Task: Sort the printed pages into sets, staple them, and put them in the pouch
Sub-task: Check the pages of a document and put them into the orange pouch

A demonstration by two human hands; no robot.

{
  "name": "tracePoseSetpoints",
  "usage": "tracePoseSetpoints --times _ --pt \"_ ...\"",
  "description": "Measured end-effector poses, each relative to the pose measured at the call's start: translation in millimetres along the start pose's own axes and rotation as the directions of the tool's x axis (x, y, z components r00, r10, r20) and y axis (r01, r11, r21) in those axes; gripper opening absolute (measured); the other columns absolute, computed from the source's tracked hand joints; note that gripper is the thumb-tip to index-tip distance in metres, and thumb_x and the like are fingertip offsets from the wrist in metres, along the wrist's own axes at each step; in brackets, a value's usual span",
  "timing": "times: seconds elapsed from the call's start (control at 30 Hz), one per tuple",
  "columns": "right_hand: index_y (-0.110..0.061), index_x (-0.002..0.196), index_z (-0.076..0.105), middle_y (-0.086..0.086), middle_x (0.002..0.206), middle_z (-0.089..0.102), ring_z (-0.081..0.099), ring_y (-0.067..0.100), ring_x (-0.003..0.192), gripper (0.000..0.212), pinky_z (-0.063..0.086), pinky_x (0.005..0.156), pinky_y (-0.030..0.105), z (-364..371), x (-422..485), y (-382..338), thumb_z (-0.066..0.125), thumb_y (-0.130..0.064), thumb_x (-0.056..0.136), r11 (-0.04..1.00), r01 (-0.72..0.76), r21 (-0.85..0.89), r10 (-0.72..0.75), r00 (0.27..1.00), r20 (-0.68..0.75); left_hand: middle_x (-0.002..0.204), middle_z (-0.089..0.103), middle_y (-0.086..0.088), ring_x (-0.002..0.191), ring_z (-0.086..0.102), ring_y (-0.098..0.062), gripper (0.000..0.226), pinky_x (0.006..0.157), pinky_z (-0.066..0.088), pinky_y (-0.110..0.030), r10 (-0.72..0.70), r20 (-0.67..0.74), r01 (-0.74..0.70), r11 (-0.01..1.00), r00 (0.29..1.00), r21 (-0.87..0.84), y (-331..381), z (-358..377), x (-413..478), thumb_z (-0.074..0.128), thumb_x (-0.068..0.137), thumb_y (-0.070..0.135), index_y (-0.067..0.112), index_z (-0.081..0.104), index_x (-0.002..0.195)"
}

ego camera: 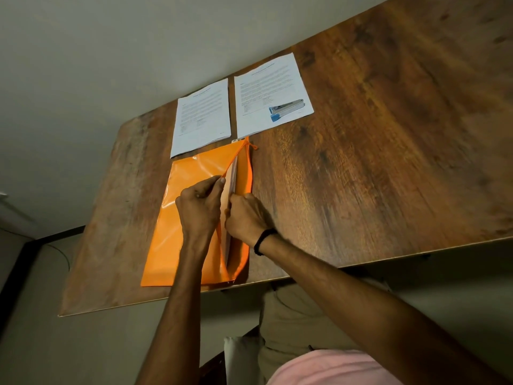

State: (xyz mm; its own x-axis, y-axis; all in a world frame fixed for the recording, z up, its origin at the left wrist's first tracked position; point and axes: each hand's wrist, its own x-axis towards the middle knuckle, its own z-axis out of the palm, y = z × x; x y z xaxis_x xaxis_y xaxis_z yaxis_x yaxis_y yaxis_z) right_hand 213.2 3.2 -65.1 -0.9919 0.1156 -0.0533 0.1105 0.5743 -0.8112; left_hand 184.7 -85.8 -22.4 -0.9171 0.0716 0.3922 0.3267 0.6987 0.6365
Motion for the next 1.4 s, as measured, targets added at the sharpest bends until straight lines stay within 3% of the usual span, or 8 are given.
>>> tracePoseSetpoints --times 0.3,0.5,0.63,0.77,0.93,1.07,1.23,1.4 --pt "-0.019 0.098 0.059 0.002 0.093 0.061 0.062 0.019 0.086 0.004 0.052 0.07 0.029 -3.6 10.4 10.0 0.056 -0.021 0.099 1.0 -0.027 -0.01 0.027 0.999 0.04 0.092 0.069 0.019 0.079 0.066 0.01 0.024 0.07 0.052 -0.009 -0.046 -0.021 0.045 0.997 0.999 -0.061 0.6 0.9 2.9 0.069 0.095 0.023 0.01 0.074 0.114" --pt "-0.019 0.099 0.069 -0.001 0.094 0.065 0.06 0.011 0.085 0.016 0.042 0.068 0.024 -61.7 63.5 42.4 0.054 -0.022 0.101 0.998 -0.058 0.035 0.065 0.959 -0.277 0.107 0.076 0.002 0.097 0.07 -0.005 0.026 0.086 0.057 -0.024 -0.11 0.051 0.112 0.993 0.993 -0.032 2.9 19.9 8.3 0.068 0.094 0.03 0.014 0.076 0.113" --pt "-0.008 0.128 0.062 0.014 0.127 0.058 0.056 0.024 0.114 0.029 0.042 0.079 0.025 -106.8 130.0 62.2 0.054 -0.014 0.1 0.983 -0.033 -0.18 -0.041 0.92 -0.39 0.081 0.077 -0.001 0.073 0.071 -0.014 0.035 0.064 0.057 -0.038 -0.124 0.167 0.108 0.989 0.978 0.098 -1.4 39.9 9.2 0.061 0.096 0.047 0.019 0.081 0.092" --pt "-0.012 0.151 0.036 0.013 0.155 0.038 0.031 0.032 0.144 0.06 0.03 0.116 0.043 -128.6 190.9 84.3 0.059 -0.012 0.096 0.877 -0.009 -0.48 -0.116 0.966 -0.23 0.096 0.077 -0.004 0.086 0.071 -0.028 0.034 0.069 0.055 -0.038 -0.143 0.042 0.128 0.961 0.989 0.247 -4.3 50.3 21.4 0.055 0.099 0.047 0.023 0.078 0.108" --pt "-0.017 0.136 0.054 0.011 0.136 0.055 0.048 0.029 0.125 0.036 0.035 0.107 0.043 -137.6 222.3 97.5 0.055 -0.024 0.101 0.825 -0.015 -0.565 -0.124 0.971 -0.206 0.09 0.077 -0.008 0.081 0.069 -0.031 0.032 0.066 0.054 -0.037 -0.095 0.036 0.084 0.966 0.995 0.246 -0.6 64.3 51.4 0.054 0.099 0.04 0.02 0.079 0.103" --pt "-0.009 0.119 0.067 0.015 0.12 0.062 0.054 0.03 0.109 0.025 0.045 0.083 0.036 -158.1 218.5 113.5 0.059 -0.017 0.097 0.886 -0.085 -0.455 -0.122 0.905 -0.407 0.086 0.075 -0.012 0.082 0.067 -0.036 0.034 0.064 0.049 -0.038 -0.082 0.007 0.077 0.961 0.997 0.265 2.3 86.5 88.4 0.053 0.098 0.041 0.019 0.077 0.095" --pt "-0.009 0.126 0.066 0.018 0.123 0.063 0.055 0.034 0.115 0.034 0.046 0.092 0.04 -204.0 202.9 144.9 0.056 -0.027 0.1 0.901 -0.372 -0.223 0.125 0.715 -0.688 0.107 0.071 -0.022 0.105 0.06 -0.041 0.039 0.086 0.046 -0.041 -0.049 0.085 0.025 0.963 0.995 0.268 -3.3 129.2 134.9 0.058 0.096 0.034 0.001 0.067 0.115" --pt "-0.007 0.126 0.064 0.018 0.123 0.059 0.054 0.034 0.115 0.036 0.043 0.097 0.042 -221.4 199.8 164.9 0.054 -0.03 0.1 0.814 -0.498 -0.3 0.149 0.677 -0.721 0.126 0.059 -0.023 0.117 0.052 -0.04 0.05 0.101 0.039 -0.046 -0.074 0.216 -0.027 0.901 0.973 0.433 -20.2 166.1 155.0 0.053 0.095 0.044 0.004 0.054 0.126"
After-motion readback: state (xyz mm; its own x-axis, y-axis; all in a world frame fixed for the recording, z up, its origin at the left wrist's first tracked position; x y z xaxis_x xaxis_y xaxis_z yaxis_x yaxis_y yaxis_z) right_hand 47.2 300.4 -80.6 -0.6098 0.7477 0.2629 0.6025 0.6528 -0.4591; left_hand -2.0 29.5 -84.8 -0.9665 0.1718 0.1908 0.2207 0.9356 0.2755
